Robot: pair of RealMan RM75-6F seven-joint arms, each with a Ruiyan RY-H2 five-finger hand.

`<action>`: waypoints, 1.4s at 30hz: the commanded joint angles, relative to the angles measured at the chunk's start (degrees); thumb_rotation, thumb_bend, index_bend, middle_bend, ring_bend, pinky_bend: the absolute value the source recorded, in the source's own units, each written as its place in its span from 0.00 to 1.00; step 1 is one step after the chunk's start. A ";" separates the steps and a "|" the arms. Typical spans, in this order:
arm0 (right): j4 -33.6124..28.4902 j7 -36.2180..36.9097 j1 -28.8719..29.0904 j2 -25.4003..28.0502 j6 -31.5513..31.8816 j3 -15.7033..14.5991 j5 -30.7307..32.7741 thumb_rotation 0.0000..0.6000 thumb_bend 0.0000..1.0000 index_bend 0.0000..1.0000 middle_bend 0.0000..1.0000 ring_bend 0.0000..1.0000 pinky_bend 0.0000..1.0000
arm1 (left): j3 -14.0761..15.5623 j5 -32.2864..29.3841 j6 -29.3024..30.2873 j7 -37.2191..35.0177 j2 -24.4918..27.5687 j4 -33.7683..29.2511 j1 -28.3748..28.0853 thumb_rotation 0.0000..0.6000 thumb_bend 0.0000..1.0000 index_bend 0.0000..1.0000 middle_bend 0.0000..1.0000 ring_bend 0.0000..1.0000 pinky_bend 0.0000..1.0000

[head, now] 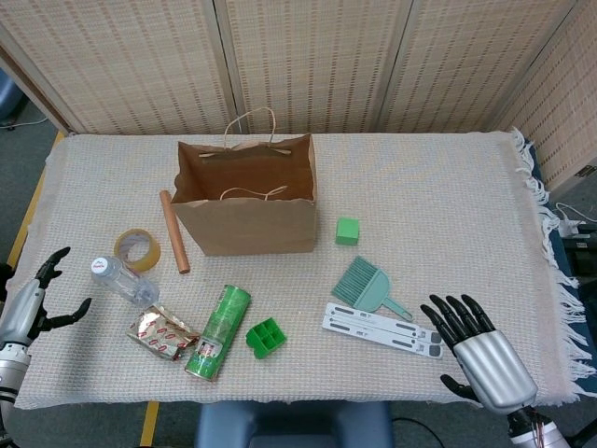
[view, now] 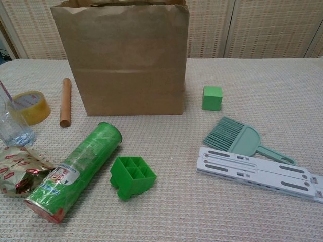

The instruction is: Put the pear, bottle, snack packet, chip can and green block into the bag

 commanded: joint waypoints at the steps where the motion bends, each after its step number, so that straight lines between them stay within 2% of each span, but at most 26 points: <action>1: -0.01 0.52 -0.08 0.25 0.34 -0.03 -0.22 1.00 0.06 0.00 0.00 0.00 0.00 | 1.21 0.58 -2.18 0.89 -2.38 2.70 -0.73 1.00 0.33 0.00 0.00 0.00 0.10; 13: -0.04 0.84 -0.11 0.59 0.17 -0.40 -0.49 1.00 0.06 0.00 0.00 0.00 0.00 | -1.06 -5.52 -7.72 3.05 -6.93 4.24 -4.80 1.00 0.33 0.00 0.00 0.00 0.09; 27: -0.06 1.13 0.19 0.82 -0.25 -0.32 -0.06 1.00 0.06 0.00 0.00 0.00 0.00 | -1.62 -6.19 -8.29 3.94 -12.42 4.34 -6.43 1.00 0.33 0.00 0.00 0.00 0.09; 34: -0.44 1.22 0.36 1.13 -0.57 -0.41 -0.08 1.00 0.06 0.00 0.00 0.00 0.00 | -5.23 -11.68 -8.68 9.52 -20.49 8.96 -11.38 1.00 0.34 0.00 0.00 0.00 0.10; 36: -0.42 1.28 0.47 1.15 -0.70 -0.33 0.17 1.00 0.06 0.00 0.00 0.00 0.00 | -5.76 -12.80 -7.86 11.68 -22.34 10.09 -12.26 1.00 0.35 0.00 0.00 0.00 0.12; 37: -0.39 1.28 0.53 1.16 -0.77 -0.28 0.31 1.00 0.06 0.00 0.00 0.00 0.00 | -6.08 -13.33 -7.16 12.46 -23.27 10.66 -12.50 1.00 0.39 0.00 0.00 0.01 0.17; 38: -0.38 1.31 0.59 1.16 -0.84 -0.24 0.47 1.00 0.06 0.00 0.00 0.00 0.00 | -6.54 -13.72 -5.94 13.19 -24.41 11.46 -12.65 1.00 0.43 0.04 0.04 0.07 0.25; 39: -0.39 1.36 0.68 1.17 -0.94 -0.17 0.68 1.00 0.06 0.00 0.00 0.00 0.00 | -7.25 -14.44 -3.88 14.39 -26.14 12.61 -12.79 1.00 0.47 0.13 0.13 0.15 0.34; 40: -0.40 1.41 0.73 1.18 -0.96 -0.12 0.78 1.00 0.06 0.00 0.00 0.00 0.00 | -7.75 -15.00 -2.33 15.40 -27.41 13.33 -12.88 1.00 0.52 0.28 0.29 0.30 0.48; 41: -0.40 1.47 0.76 1.21 -0.96 -0.09 0.84 1.00 0.06 0.00 0.00 0.00 0.00 | -7.97 -15.08 -1.14 16.28 -28.41 13.83 -12.96 1.00 0.58 0.47 0.51 0.47 0.62; 42: -0.41 1.57 0.78 1.25 -0.94 -0.08 0.86 1.00 0.06 0.00 0.00 0.00 0.00 | -7.96 -14.75 -0.20 17.01 -29.08 14.19 -12.99 1.00 0.60 0.55 0.60 0.55 0.68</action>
